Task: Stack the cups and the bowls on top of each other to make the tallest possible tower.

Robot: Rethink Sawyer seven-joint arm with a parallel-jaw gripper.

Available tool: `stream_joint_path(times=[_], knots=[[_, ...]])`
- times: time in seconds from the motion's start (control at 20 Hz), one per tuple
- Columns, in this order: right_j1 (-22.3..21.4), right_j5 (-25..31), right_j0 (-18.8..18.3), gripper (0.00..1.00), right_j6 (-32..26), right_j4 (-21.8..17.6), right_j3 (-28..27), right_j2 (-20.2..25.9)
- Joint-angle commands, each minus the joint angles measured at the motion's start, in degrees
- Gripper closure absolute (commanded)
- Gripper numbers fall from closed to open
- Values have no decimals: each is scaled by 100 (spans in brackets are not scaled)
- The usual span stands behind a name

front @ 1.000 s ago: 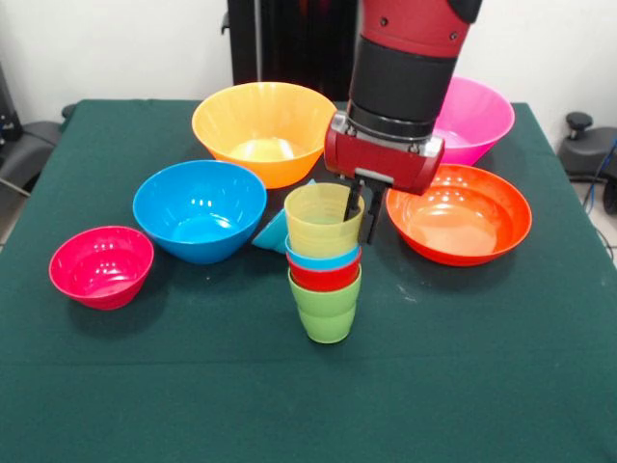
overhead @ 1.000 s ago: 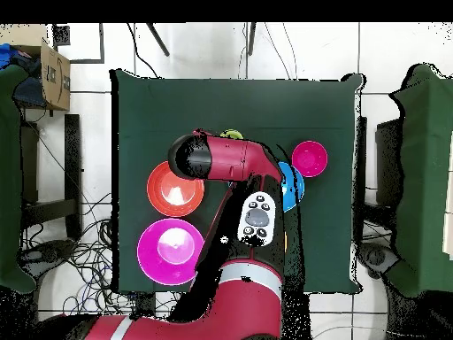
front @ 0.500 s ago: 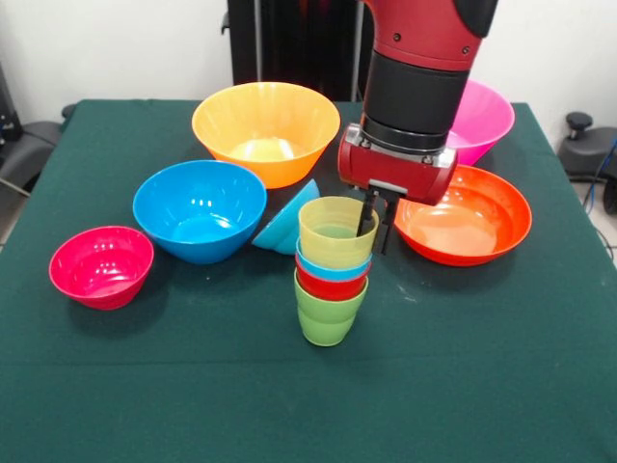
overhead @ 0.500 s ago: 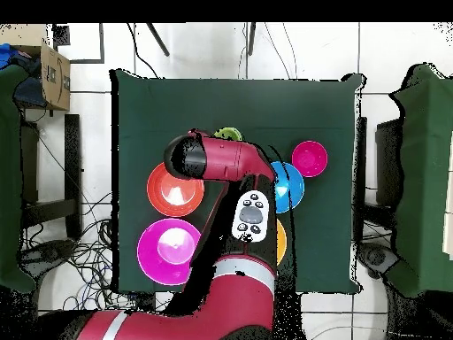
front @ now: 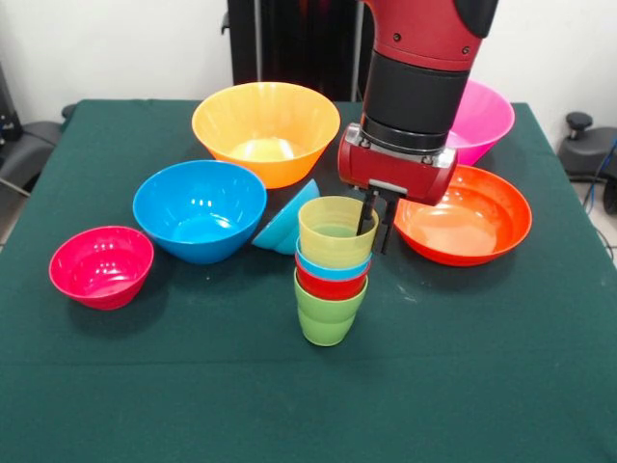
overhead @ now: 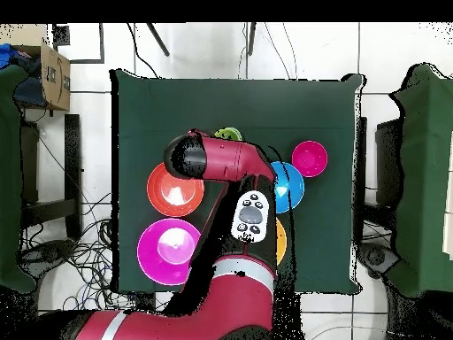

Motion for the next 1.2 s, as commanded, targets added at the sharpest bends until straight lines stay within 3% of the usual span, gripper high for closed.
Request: stream_joint_path(times=[0.05,1.2], knots=[[333,213,174,100,708,4,25,317],[355,212,153,100,602,-28,-37,241]])
